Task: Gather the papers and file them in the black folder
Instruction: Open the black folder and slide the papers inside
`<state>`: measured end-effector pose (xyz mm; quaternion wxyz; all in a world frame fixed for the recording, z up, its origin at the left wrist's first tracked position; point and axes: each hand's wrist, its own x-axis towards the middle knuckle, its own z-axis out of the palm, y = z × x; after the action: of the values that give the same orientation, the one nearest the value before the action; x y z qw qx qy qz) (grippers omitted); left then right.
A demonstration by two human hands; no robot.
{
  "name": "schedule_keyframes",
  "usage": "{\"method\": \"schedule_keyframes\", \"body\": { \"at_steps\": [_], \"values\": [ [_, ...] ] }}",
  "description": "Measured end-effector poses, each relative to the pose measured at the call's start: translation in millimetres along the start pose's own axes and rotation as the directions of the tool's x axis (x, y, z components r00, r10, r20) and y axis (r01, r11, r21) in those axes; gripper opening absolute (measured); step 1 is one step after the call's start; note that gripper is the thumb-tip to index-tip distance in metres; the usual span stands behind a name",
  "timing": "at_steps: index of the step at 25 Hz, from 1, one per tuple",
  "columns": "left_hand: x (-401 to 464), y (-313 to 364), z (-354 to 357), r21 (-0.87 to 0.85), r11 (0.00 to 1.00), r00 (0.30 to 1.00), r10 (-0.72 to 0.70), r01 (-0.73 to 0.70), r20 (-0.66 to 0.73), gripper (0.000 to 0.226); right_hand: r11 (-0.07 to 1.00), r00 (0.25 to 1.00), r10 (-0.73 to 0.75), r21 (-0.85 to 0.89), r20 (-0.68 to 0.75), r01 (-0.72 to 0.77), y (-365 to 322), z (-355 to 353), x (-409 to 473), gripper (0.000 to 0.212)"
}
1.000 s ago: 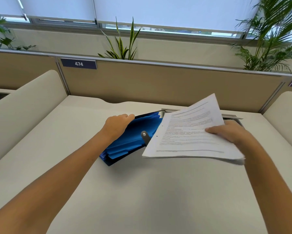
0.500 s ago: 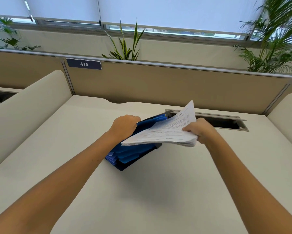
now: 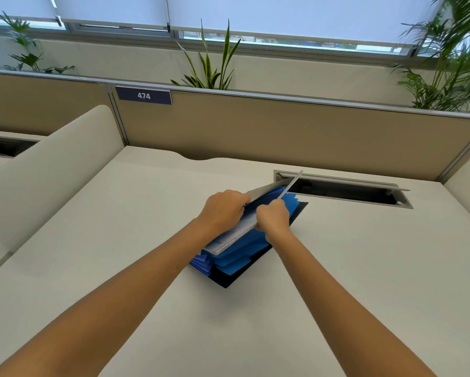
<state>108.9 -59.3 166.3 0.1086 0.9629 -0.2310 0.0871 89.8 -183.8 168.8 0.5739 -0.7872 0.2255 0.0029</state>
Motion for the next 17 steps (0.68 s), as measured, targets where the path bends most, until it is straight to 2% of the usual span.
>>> {"method": "schedule_keyframes", "body": {
  "at_steps": [3,9,13,15,16,17],
  "values": [
    [-3,9,-1,0.026,0.999,1.000,0.028,-0.028,0.000,0.014,0.986,0.989,0.139,0.089,0.055,-0.144,8,16,6,0.022],
    [-13,10,-9,-0.086,0.993,0.995,0.079,-0.083,-0.054,0.017,0.952,0.967,0.240,0.173,0.087,-0.252,25,32,7,0.044],
    [-13,7,-8,-0.136,0.990,0.999,0.017,-0.023,-0.048,0.018,0.933,0.956,0.262,0.219,0.136,-0.286,25,30,5,0.046],
    [-10,4,-10,-0.145,0.989,0.998,-0.026,0.017,-0.054,0.017,0.893,0.935,0.285,0.295,0.209,-0.339,17,21,0,0.043],
    [-8,2,-11,-0.148,0.988,0.997,-0.044,0.034,-0.064,0.017,0.901,0.937,0.250,0.296,0.245,-0.318,13,14,-4,0.043],
    [-7,0,-12,-0.154,0.987,0.995,-0.061,0.049,-0.077,0.016,0.946,0.951,0.188,0.217,0.246,-0.243,10,6,-8,0.044]
  ]
}}
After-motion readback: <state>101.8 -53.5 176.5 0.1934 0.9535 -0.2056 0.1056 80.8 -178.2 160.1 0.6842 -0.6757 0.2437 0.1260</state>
